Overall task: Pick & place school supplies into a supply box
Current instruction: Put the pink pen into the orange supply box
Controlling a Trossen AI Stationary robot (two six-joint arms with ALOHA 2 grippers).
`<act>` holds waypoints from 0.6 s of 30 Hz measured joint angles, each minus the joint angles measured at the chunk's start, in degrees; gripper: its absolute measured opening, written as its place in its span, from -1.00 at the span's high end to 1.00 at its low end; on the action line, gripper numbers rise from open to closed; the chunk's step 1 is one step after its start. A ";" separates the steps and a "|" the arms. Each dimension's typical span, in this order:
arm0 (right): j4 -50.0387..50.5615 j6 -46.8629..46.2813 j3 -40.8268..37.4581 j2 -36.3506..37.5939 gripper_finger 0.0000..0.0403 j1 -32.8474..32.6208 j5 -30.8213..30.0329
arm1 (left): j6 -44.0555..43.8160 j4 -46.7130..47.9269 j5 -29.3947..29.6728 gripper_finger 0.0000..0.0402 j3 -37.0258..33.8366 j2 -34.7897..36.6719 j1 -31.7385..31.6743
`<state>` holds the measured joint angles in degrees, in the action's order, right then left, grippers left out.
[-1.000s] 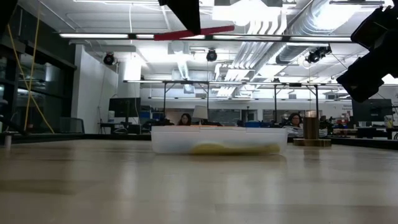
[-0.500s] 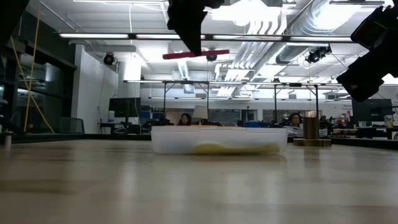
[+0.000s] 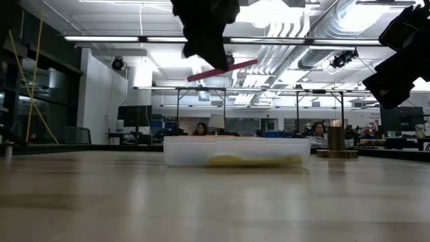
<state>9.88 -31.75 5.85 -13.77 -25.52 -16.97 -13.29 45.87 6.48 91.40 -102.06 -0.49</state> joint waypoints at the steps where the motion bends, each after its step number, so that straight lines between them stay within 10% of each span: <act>1: 0.07 -0.22 0.00 0.20 0.49 0.00 -0.16 | -0.39 -1.78 -1.01 0.72 -1.72 0.86 0.00; 18: 0.76 -1.34 0.00 0.32 0.49 0.02 -3.68 | -6.84 -35.86 -18.64 0.72 -21.35 9.01 -2.61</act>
<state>10.64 -33.09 5.85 -13.45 -25.50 -20.64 -20.14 10.01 -12.16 70.05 -93.05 -3.10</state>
